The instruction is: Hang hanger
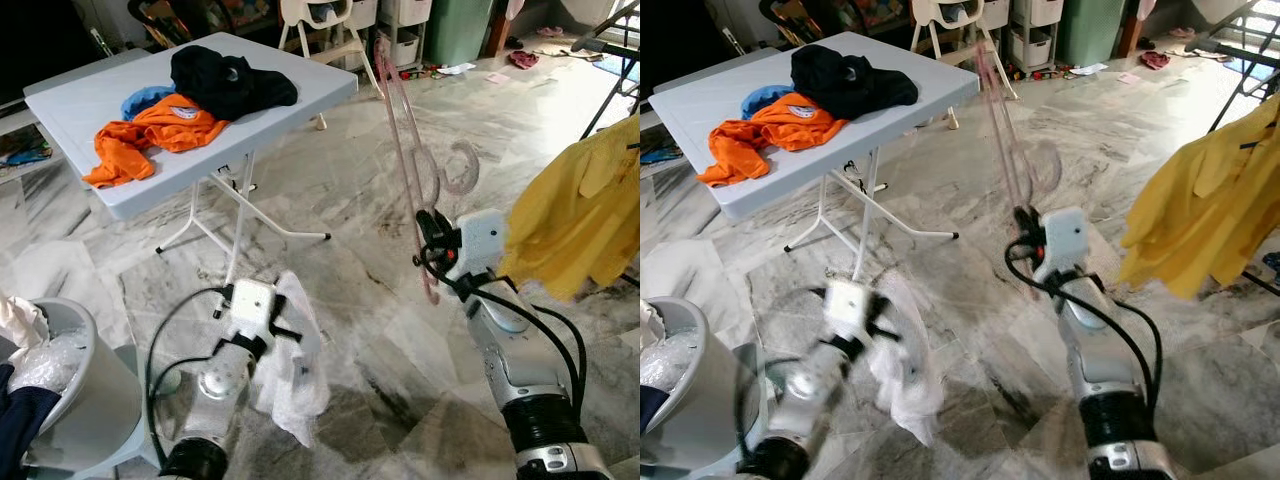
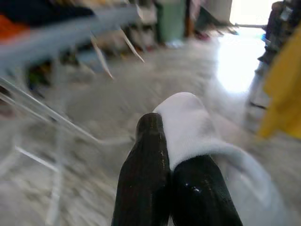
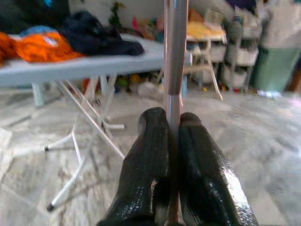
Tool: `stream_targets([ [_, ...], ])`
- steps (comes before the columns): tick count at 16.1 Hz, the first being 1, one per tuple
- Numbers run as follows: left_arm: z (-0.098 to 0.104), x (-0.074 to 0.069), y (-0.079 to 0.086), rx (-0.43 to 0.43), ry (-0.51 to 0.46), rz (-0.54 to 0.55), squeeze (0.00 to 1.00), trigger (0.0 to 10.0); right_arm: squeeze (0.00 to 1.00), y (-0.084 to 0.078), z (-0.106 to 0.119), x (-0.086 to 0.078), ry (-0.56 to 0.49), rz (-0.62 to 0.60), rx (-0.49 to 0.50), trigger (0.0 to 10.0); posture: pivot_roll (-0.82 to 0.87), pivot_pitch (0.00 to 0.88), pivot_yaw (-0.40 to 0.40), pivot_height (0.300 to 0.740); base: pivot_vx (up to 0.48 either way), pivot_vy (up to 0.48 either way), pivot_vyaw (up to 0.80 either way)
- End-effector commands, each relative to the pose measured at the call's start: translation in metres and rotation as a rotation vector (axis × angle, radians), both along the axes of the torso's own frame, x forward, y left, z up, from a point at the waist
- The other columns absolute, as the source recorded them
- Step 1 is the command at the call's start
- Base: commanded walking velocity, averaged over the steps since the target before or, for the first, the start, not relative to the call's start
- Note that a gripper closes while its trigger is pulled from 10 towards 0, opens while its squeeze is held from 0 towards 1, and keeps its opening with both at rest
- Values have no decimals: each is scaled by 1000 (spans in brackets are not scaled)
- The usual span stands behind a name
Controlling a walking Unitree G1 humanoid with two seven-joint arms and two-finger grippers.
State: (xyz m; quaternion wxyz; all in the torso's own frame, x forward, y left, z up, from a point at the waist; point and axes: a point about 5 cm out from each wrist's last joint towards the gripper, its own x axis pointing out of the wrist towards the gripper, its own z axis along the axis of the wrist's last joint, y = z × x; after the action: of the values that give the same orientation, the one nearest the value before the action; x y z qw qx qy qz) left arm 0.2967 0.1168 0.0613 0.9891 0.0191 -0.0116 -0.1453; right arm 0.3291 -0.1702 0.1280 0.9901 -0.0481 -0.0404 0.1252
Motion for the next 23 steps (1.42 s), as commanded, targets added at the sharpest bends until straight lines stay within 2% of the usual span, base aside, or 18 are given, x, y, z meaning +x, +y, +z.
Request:
stream_targets([
  [1,9,2,11,10,-43,50,0,0,0,1,-6,-3,15,4,4,0,-128,8,82,740,0,0,0],
  [2,19,-1,27,33,-76,150,0,0,0,-2,-15,-13,36,-9,15,0,-120,2,83,740,0,0,0],
  [3,25,-3,33,31,-84,198,0,2510,0,-3,-20,-17,51,-30,24,1020,-117,0,84,740,0,0,0],
  [4,27,-4,35,33,-78,217,0,4235,0,-3,-22,-19,62,-49,21,2431,-115,0,86,740,0,0,0],
  [5,31,-8,37,-6,-46,230,0,9020,0,-2,-29,-22,94,-88,38,10000,-113,0,89,740,0,0,0],
  [6,34,-11,38,-6,-54,246,0,10000,0,1,-32,-25,108,-94,41,10000,-110,0,94,740,0,0,0],
  [9,32,-24,48,44,-19,319,0,10000,0,21,-44,-36,139,-68,47,10000,-97,0,104,740,0,0,0],
  [11,17,-33,54,94,35,333,0,10000,0,40,-50,-42,164,-34,77,10000,-96,0,103,740,0,0,0],
  [13,14,-30,49,95,68,335,0,10000,0,50,-53,-43,174,-13,57,10000,-96,0,102,740,0,0,625],
  [15,15,-28,46,86,76,317,0,10000,0,51,-52,-42,173,-11,56,10000,-99,0,100,740,0,0,800],
  [19,9,-26,45,-6,125,287,0,10000,0,46,-47,-36,153,-34,62,10000,-100,0,90,740,0,0,797],
  [21,10,-24,44,-31,124,271,0,10000,0,43,-43,-34,138,-38,111,10000,-95,0,80,740,146,0,0],
  [23,12,-21,44,-54,115,266,0,10000,0,43,-44,-32,170,-43,142,10000,-88,0,74,740,377,0,0],
])
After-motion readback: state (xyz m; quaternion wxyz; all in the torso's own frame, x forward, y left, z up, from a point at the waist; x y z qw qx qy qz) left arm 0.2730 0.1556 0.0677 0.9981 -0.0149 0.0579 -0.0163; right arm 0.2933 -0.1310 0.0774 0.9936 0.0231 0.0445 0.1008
